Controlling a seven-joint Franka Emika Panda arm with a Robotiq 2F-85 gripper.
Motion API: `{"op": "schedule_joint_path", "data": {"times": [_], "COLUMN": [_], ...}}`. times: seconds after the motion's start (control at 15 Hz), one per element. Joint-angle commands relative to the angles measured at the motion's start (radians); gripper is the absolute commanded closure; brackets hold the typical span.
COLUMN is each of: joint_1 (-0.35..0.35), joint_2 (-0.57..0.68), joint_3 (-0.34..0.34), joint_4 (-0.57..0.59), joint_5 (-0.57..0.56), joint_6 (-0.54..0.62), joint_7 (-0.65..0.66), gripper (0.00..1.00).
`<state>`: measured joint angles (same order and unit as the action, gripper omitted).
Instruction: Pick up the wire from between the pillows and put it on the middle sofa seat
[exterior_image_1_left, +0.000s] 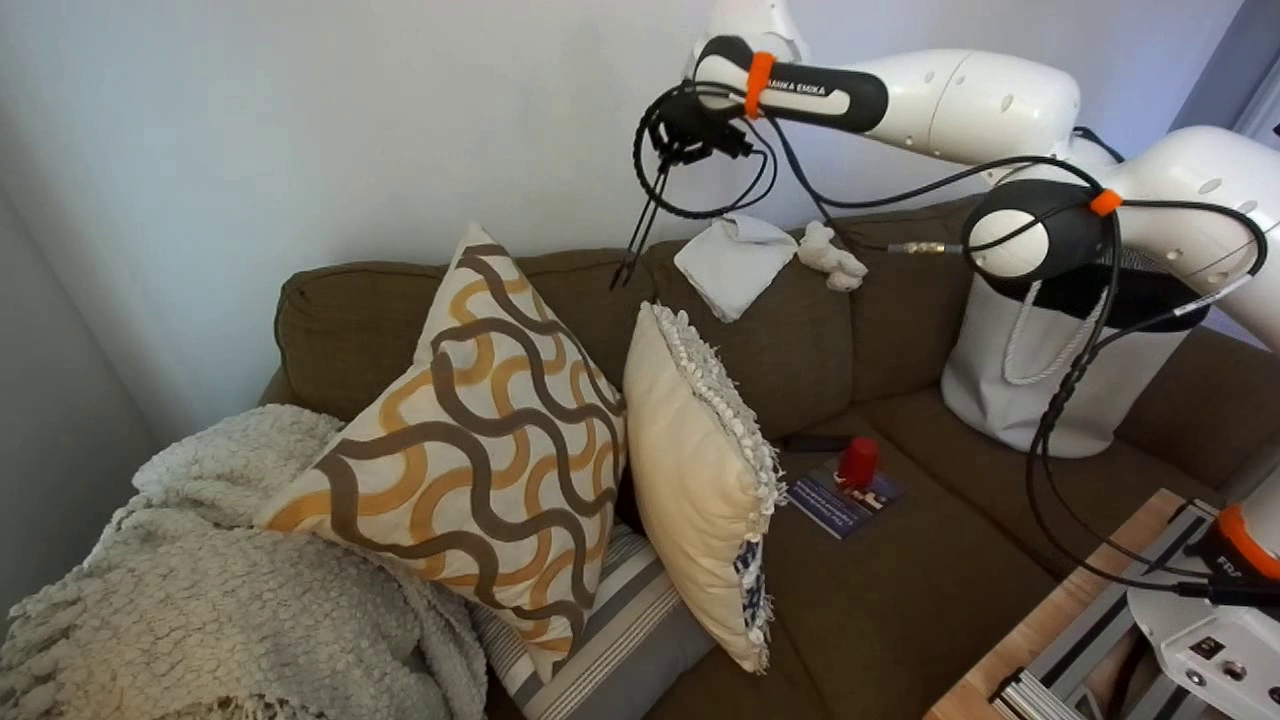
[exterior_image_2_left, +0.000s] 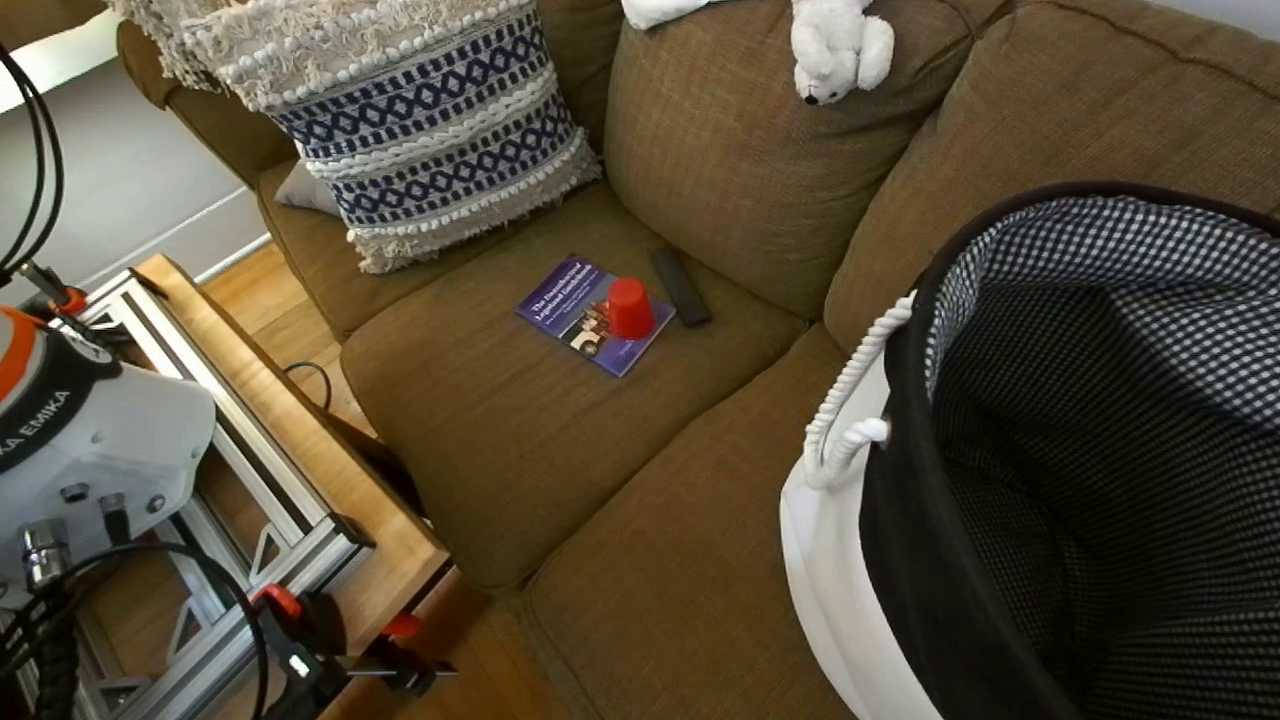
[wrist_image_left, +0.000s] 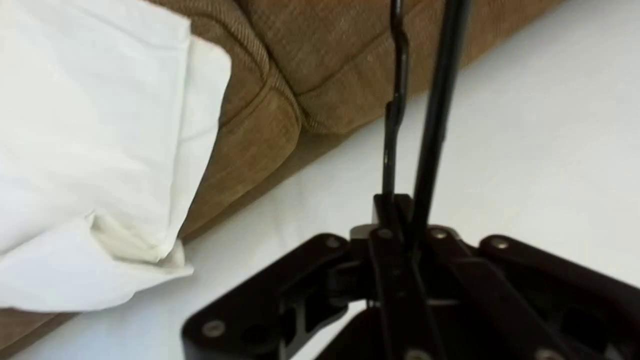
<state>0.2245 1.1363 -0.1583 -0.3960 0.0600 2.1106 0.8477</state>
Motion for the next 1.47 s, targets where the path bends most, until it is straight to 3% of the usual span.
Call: {"op": "schedule_joint_path", "data": {"times": [0.0, 0.47, 0.93, 1.0, 1.27, 1.4], "joint_1": [-0.053, -0.132, -0.212, -0.196, -0.201, -0.166], "joint_2": [-0.117, -0.221, -0.193, -0.200, -0.196, -0.188], "joint_3": [-0.041, -0.132, -0.178, -0.164, -0.161, -0.192], "joint_4": [-0.018, -0.018, -0.043, -0.025, -0.026, -0.025], "joint_5": [-0.105, -0.280, -0.368, -0.372, -0.371, -0.420], "joint_6": [-0.168, -0.483, -0.747, -0.696, -0.699, -0.684], "joint_7": [0.069, 0.116, 0.182, 0.149, 0.149, 0.169], "gripper": [0.99, 0.99, 0.99, 0.99, 0.96, 0.99]}}
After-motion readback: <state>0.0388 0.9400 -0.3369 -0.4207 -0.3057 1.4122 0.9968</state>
